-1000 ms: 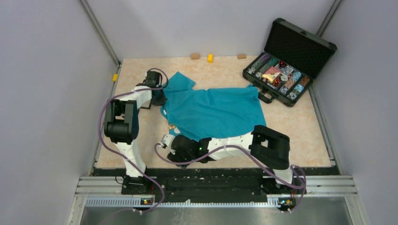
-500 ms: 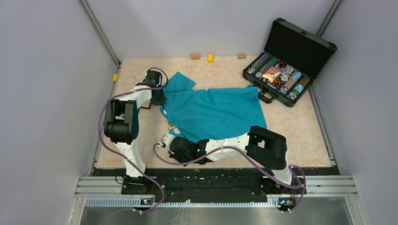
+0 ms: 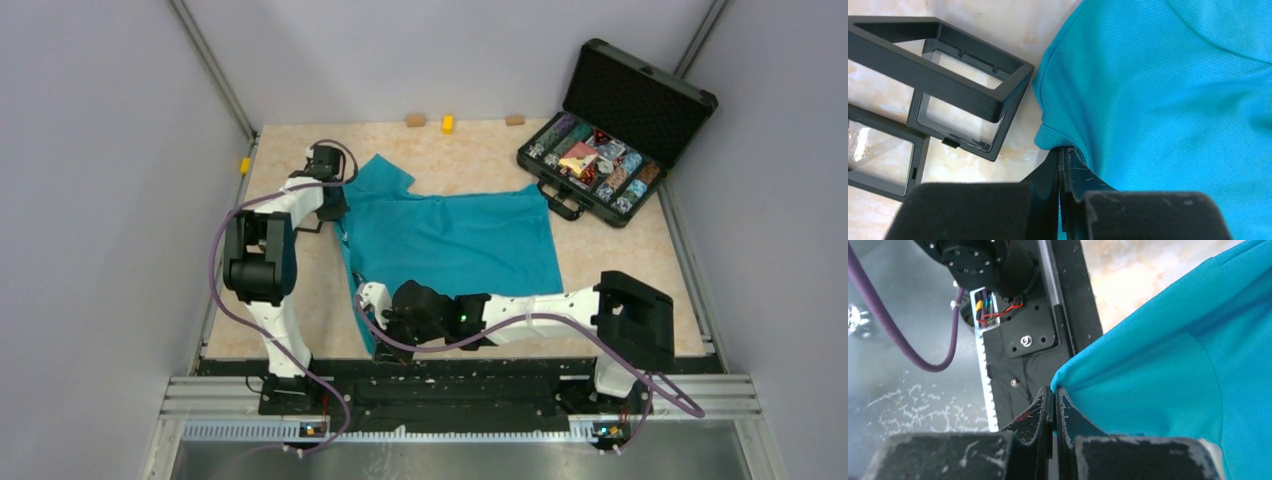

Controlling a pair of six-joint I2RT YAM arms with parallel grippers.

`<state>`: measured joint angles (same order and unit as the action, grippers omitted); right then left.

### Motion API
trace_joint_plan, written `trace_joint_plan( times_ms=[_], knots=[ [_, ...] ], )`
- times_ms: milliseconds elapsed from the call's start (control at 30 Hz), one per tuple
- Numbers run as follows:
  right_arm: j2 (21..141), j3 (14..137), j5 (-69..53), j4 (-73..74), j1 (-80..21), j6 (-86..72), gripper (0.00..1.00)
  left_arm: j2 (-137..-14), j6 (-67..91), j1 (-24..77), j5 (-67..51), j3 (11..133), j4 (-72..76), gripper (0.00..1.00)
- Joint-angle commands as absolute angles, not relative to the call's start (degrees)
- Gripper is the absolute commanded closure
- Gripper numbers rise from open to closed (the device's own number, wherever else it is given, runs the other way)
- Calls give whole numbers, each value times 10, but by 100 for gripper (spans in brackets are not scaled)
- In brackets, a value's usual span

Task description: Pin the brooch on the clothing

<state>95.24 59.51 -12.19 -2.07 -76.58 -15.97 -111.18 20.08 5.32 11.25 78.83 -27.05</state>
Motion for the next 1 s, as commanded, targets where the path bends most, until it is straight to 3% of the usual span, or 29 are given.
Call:
trace_joint_plan(
  times_ms=[0,233,367,500,800,967],
  knots=[
    [960,587,-221,-60,-761,-176,100,-1116,190,50,140,809,-271,100],
    [987,606,-278,-51,-752,-171,99,-1117,183,50,164,810,-282,100],
    [987,621,-273,-30,-751,-161,72,-1110,184,50,146,813,-292,99],
    [963,627,-250,-13,-747,-155,58,-1077,189,52,107,809,-295,87],
    [879,615,-125,84,-646,-159,51,-986,204,59,68,781,-313,59],
    [867,596,-30,149,-550,-161,49,-935,227,66,69,730,-315,52]
  ],
)
